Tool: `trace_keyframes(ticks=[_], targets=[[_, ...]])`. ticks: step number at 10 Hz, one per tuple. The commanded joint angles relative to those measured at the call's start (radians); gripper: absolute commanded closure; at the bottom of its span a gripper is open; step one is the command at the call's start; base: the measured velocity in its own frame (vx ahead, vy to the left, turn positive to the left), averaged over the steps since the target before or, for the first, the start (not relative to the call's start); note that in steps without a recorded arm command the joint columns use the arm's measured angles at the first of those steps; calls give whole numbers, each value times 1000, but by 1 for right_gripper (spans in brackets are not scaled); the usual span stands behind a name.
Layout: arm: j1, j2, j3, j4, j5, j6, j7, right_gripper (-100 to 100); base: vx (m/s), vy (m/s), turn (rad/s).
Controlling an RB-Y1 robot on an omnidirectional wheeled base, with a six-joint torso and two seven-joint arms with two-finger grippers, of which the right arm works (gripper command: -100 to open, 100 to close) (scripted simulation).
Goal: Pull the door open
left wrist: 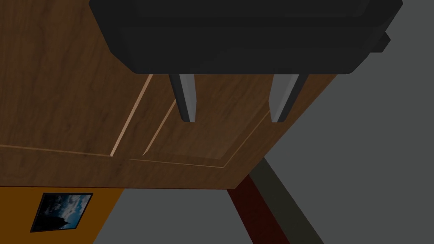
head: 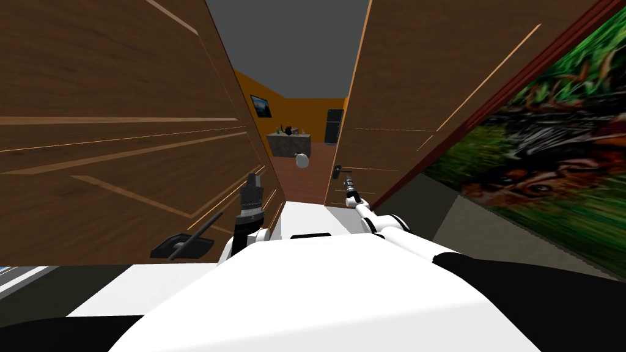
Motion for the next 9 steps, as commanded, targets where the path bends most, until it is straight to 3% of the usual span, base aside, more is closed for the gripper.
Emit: trace_keyframes(ticks=[1, 5, 7, 9], targets=[[-18, -4, 0, 34, -5, -3, 0, -100, 55, -16, 30], [-5, -23, -4, 32, -7, -9, -14, -100, 109, -2, 49], [11, -53, -12, 39, -12, -17, -35, -100, 172, -31, 134], [11, -53, -12, 40, -12, -17, -35, -100, 108, -15, 10]])
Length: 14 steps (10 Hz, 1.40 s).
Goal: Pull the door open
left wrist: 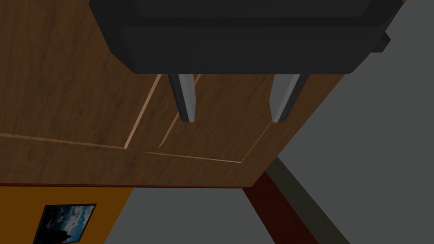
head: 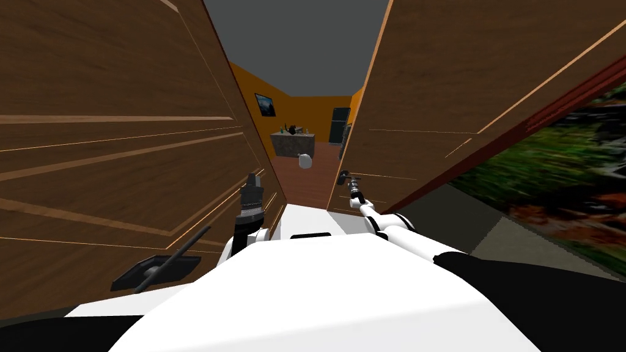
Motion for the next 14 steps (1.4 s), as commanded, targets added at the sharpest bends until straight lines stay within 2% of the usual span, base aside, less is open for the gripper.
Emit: trace_keyframes(ticks=[1, 2, 4, 5, 7, 8, 13, 14], targets=[[17, 1, -3, -34, -2, 18, 5, -100, 0, 0, 0], [30, -23, -9, -28, -6, 12, -11, -100, 100, 1, 184], [30, -23, -9, -28, -6, 12, -11, -100, 127, -17, 28], [37, -38, -13, -24, -8, 8, -21, -100, 137, -15, 88], [41, -35, -14, -33, -8, 15, -16, -100, 91, -15, 32], [41, -35, -14, -33, -8, 15, -16, 100, 0, 0, 0], [41, -35, -14, -33, -8, 15, -16, 100, -10, 2, 1], [42, -36, 1, -36, -2, 14, -30, 100, -113, -24, 80]])
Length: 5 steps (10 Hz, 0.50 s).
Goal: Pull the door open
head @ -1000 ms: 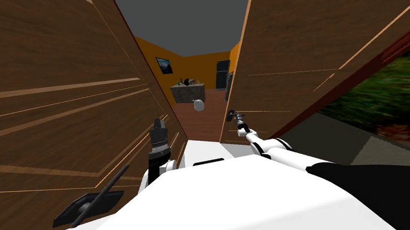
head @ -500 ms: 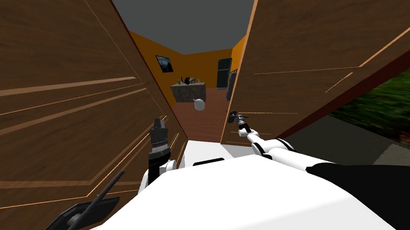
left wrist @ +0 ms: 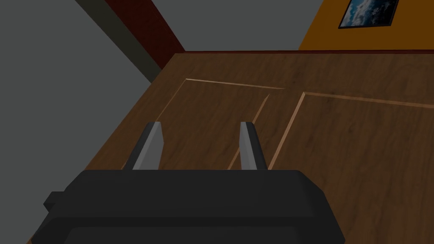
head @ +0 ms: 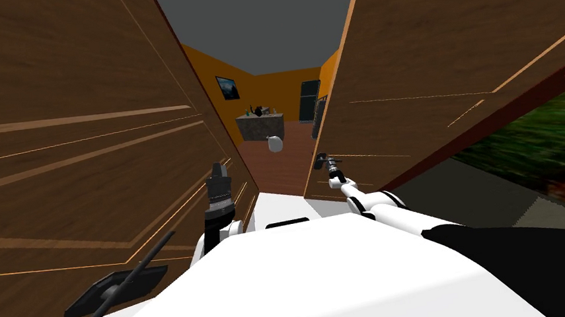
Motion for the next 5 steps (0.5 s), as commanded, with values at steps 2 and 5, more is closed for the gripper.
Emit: trace_keyframes(ticks=[2, 5], targets=[[2, 2, 21, -4, 10, -1, -20, 100, -178, -62, 90], [4, -3, 53, -12, 24, -6, -51, 100, -213, -76, 103]])
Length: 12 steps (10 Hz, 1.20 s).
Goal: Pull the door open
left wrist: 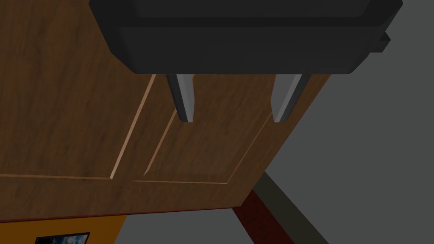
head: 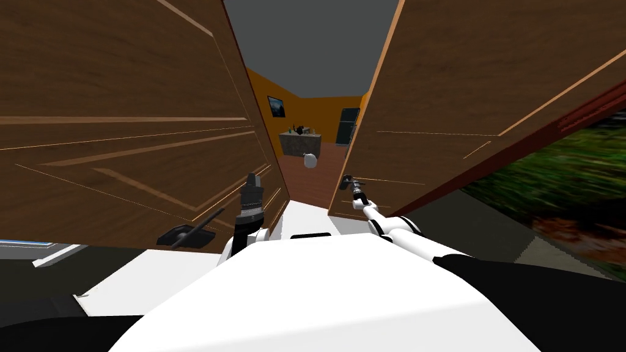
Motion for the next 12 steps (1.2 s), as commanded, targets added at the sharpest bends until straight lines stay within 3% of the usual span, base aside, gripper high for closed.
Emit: trace_keyframes(ticks=[1, 5, 6, 12], targets=[[-4, -2, 19, 6, 9, -8, -21, 100, -238, -79, 104], [-2, -8, 62, -4, 28, -14, -64, 100, -234, -84, 103], [-4, -8, 57, -2, 26, -15, -57, 100, -96, -20, 23], [4, -22, 138, -20, 58, -35, -133, 100, -214, -97, 103]])
